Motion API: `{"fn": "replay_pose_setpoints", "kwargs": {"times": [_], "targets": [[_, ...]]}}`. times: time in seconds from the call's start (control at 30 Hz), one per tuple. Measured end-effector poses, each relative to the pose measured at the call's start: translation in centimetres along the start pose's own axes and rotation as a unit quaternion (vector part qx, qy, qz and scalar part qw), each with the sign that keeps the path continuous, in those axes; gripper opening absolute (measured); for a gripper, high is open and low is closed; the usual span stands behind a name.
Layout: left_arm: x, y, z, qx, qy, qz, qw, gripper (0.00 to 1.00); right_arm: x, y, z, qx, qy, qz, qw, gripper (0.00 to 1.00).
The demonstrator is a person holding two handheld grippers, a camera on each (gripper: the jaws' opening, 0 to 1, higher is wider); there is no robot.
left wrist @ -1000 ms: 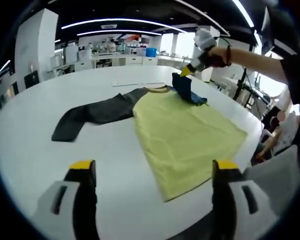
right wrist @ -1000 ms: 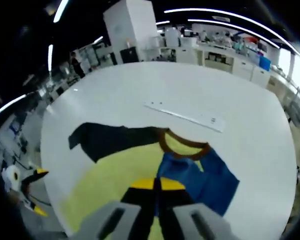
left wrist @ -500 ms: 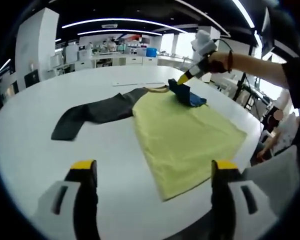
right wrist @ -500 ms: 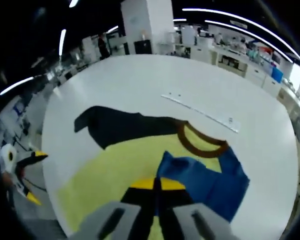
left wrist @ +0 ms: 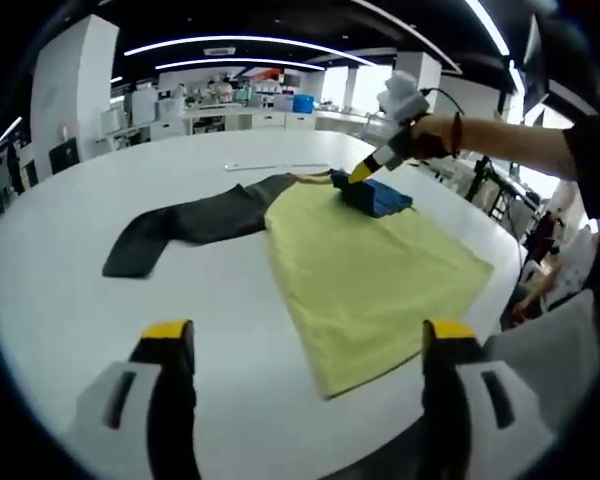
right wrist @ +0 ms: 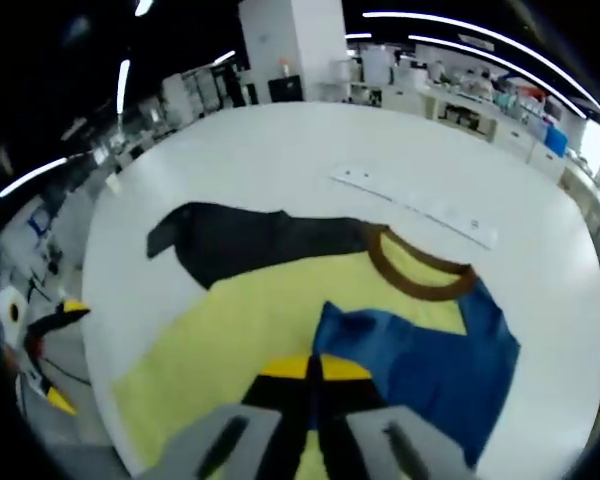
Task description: Fold the garment on the visible template until the final outline fits inside the template.
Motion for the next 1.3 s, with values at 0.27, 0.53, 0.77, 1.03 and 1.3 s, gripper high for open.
{"fn": "replay_pose_setpoints", "kwargs": {"times": [0.27,0.53,0.77,1.03,1.3], "targets": [[0.0,-0.1,0.0,0.001,0.002,-0.001,1.0000,0.92,-1.0,-0.8,1.5,-0.043,0.036,-0.003,0.9984,0.00],[0.1,0.0,0.0,0.000,0.002,-0.004,1.0000,0.93,-0.3,-1.0,0.5,-0.020,0.013,-0.002,0.9997,0.14],[0.0,0.5,-0.3,-0.002,-0.003,-0.008,1.0000,0.93,0.5,-2.1,-1.8,-0.027,-0.005,0.010,0.9996,0.21],[-0.1,1.2,-0.4,-0.006,-0.008,-0.020,0.9997,0.95,0.6,-3.9,-3.5,-0.040,-0.021,0.026,0.9986,0.30],[-0.2,1.1,-0.4,-0.010,-0.009,-0.016,0.9998,0.94,0.3,-5.1,-3.7,-0.046,-0.034,0.033,0.9978,0.24]]}}
Point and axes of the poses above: the point that each gripper's makers call its tool centre point, and the gripper's own axes: x roughly backward along the fingers, z roughly to its left, y roughly out of its top, the point moved 6 cm from there along x, roughly backward along the fingers, and after that the axes turned 8 degrees about -z, right-handed, at the moved point
